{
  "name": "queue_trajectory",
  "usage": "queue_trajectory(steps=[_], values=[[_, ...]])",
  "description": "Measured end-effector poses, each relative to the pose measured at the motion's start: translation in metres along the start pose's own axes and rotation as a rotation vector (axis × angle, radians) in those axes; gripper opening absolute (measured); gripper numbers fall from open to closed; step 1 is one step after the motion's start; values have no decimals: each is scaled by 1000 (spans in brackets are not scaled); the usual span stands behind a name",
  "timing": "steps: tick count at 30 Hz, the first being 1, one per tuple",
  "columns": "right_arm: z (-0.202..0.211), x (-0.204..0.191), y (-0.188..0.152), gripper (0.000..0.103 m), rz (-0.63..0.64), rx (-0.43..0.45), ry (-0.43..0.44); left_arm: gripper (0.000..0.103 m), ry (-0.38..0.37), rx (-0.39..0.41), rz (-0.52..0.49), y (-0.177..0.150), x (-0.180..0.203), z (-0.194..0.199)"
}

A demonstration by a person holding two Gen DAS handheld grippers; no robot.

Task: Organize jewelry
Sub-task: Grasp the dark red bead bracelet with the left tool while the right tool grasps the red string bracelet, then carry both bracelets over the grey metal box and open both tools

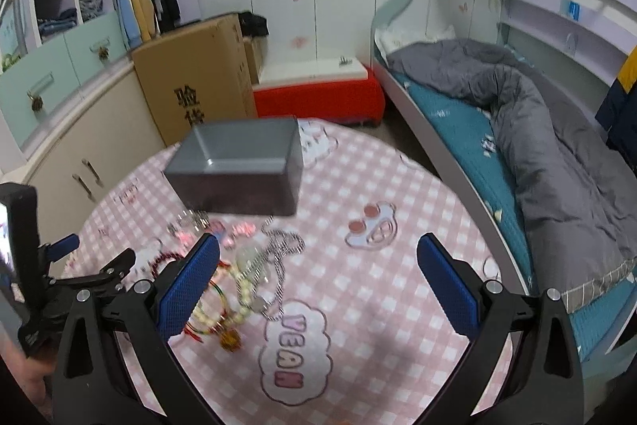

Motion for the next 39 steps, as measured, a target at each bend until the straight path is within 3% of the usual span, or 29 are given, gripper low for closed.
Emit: queue_trajectory(steps=[6,9,13,15,16,19,24,26,27,28,29,39], values=[[-16,7,-9,95,-5,-51,1,97,-6,-50,-62,0,12,-17],[-20,7,-12,95,2,-66,8,88,-31,-73,-76,-2,16,-26],[-27,4,-18,95,24,-88,38,58,-140,-63,-90,-4,20,-28],[-32,0,-22,95,36,-106,78,18,-187,-58,-136,-4,29,-23],[-35,-4,-24,95,44,-121,113,8,-213,-65,-135,-4,30,-22],[-46,-19,-30,89,83,-170,213,8,-262,-57,-109,-4,27,-17],[-65,-50,-33,57,155,-221,308,8,-277,-13,-77,-8,17,2],[-73,-63,-34,36,204,-235,313,8,-284,-4,-69,-11,13,10],[-76,-70,-35,33,239,-234,308,8,-286,1,-68,-11,10,13],[-76,-74,-35,23,271,-227,287,8,-284,10,-67,-12,7,17],[-76,-76,-35,5,282,-228,285,8,-283,19,-68,-12,6,22],[-22,-56,-14,2,256,-127,423,8,-294,146,-95,0,-4,77]])
Point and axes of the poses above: each gripper's, at about its wrist camera, not at the fingertips, and z roughly against the way its jaws point, x to its right, y to its top, the point moved 4 cm from there along -z, roughly the way its jaws point, and after that the axes turned 14 degrees about -x, right-handed, at the moved point
